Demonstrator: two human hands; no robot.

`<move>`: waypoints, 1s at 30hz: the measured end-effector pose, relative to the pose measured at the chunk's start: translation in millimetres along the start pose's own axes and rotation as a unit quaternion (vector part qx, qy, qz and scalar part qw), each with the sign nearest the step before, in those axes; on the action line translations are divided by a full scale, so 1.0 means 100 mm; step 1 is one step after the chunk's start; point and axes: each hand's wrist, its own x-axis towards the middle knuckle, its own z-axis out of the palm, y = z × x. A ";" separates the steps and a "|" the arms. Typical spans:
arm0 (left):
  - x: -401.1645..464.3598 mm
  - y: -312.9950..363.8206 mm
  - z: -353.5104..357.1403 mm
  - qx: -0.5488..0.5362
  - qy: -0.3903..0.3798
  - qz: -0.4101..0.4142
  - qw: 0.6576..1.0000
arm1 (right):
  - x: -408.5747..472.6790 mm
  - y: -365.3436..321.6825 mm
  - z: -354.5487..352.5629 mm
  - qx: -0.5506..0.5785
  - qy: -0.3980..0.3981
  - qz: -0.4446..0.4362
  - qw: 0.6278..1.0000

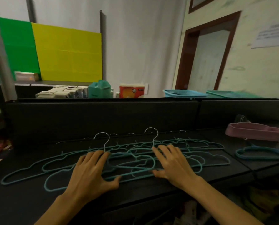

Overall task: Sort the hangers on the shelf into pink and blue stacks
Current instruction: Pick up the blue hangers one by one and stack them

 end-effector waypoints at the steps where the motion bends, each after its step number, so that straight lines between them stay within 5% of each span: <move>1: 0.07 0.16 0.01 -0.002 0.000 0.008 1.000 | -0.11 0.18 -0.01 -0.004 -0.011 0.020 1.000; 17: 1.08 2.93 0.59 -0.096 -0.020 0.183 0.978 | -2.33 2.80 -0.54 -0.044 -0.134 0.291 0.946; 30: 2.01 4.57 1.25 -0.111 -0.069 0.260 0.957 | -2.97 4.26 -0.37 -0.076 -0.072 0.388 0.916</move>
